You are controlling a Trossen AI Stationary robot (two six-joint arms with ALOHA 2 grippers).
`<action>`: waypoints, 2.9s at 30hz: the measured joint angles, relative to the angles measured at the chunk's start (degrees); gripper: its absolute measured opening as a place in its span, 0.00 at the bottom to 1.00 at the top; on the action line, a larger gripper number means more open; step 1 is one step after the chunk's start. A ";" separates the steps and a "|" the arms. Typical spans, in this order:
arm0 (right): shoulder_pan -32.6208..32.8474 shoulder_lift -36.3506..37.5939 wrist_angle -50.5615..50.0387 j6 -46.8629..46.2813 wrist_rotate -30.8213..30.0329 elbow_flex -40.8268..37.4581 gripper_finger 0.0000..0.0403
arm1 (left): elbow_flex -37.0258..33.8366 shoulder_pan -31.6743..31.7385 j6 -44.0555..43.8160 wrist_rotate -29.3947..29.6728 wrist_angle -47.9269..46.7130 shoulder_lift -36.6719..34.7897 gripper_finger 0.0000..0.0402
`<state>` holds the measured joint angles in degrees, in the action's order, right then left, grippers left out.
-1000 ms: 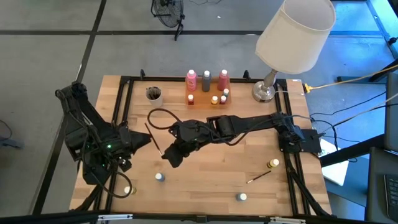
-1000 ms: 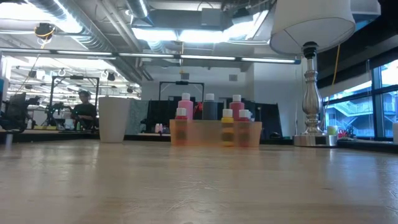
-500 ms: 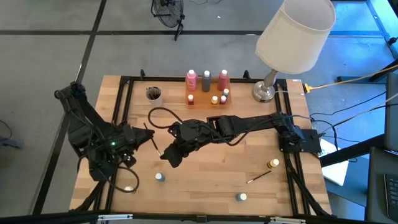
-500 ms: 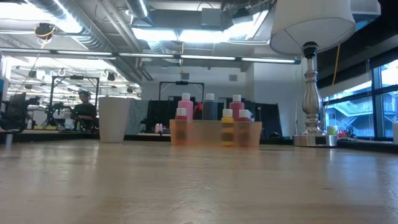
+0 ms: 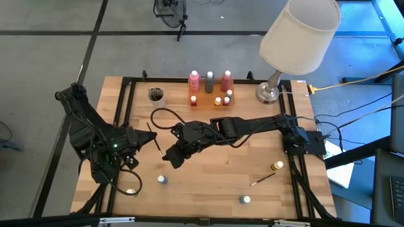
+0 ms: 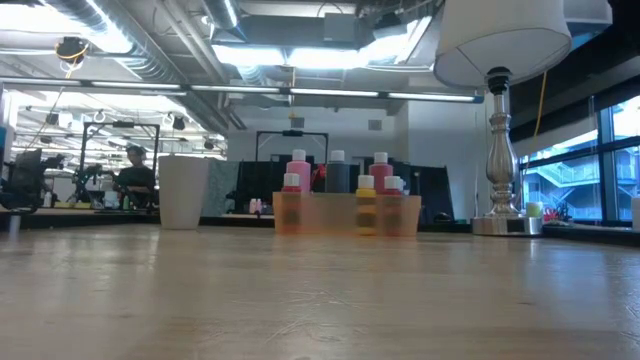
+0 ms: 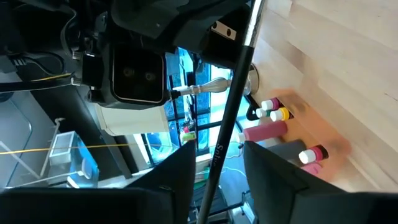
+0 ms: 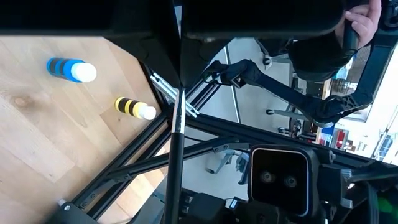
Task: Pick & Place Paint Supplies
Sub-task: Put the silver paint brush into the white cup
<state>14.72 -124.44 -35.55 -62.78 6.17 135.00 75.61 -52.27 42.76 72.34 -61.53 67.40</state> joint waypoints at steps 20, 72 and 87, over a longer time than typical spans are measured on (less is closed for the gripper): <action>0.05 0.02 -0.39 0.66 1.00 -0.04 0.01 | -0.07 1.21 -0.29 -0.93 -0.01 3.62 0.03; -8.53 9.04 -3.72 56.86 25.90 -0.02 0.76 | -11.84 2.51 -116.20 17.66 -26.22 -30.89 0.03; -13.35 11.21 -16.75 64.10 26.01 0.00 0.76 | -32.05 8.99 -141.10 17.89 -16.04 -31.14 0.03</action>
<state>1.37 -113.23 -52.30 1.31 32.18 135.00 43.57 -43.28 -98.34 90.23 -77.57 36.25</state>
